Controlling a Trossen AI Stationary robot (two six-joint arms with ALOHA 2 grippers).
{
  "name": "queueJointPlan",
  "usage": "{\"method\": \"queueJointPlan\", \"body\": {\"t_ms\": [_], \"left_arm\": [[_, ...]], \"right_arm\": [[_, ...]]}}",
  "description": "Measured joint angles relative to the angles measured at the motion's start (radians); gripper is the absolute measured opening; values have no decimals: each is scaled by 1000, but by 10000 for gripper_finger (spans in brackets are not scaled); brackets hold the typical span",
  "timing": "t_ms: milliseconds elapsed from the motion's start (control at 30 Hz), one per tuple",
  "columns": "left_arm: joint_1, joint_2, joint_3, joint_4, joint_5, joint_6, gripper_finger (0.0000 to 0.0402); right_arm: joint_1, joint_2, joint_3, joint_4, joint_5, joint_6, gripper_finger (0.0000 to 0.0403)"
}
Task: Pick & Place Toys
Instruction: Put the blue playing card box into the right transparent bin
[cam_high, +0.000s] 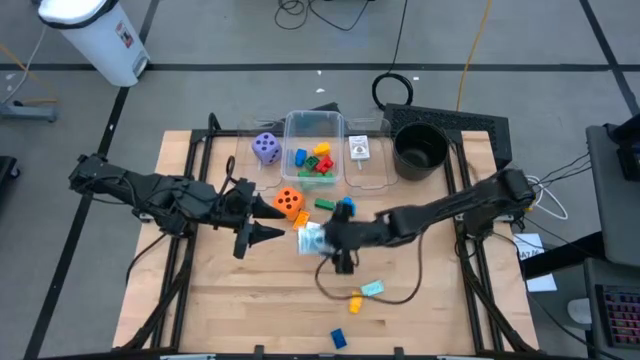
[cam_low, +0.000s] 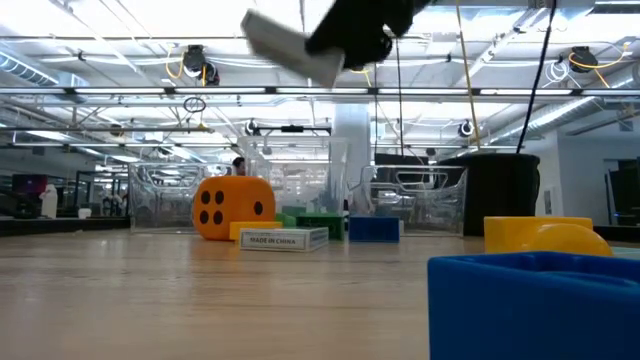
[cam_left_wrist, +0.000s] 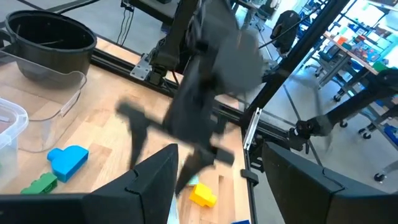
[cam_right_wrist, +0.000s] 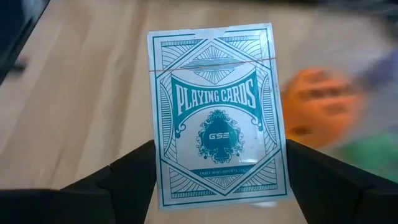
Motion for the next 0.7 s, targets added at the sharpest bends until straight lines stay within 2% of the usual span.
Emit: {"method": "queueJointPlan", "body": {"t_ms": [267, 433, 567, 700], "left_arm": [[24, 0, 0, 41, -85, 0, 241], [53, 0, 0, 94, -116, -20, 241], [72, 0, 0, 97, -147, 15, 241], [97, 0, 0, 104, -195, 78, 241]], "right_arm": [[-67, -244, 0, -3, 251, 63, 303], [-147, -339, 0, -3, 389, 67, 303], [-206, -371, 0, -3, 417, 69, 302], [-247, -375, 24, -47, 415, 152, 301]]}}
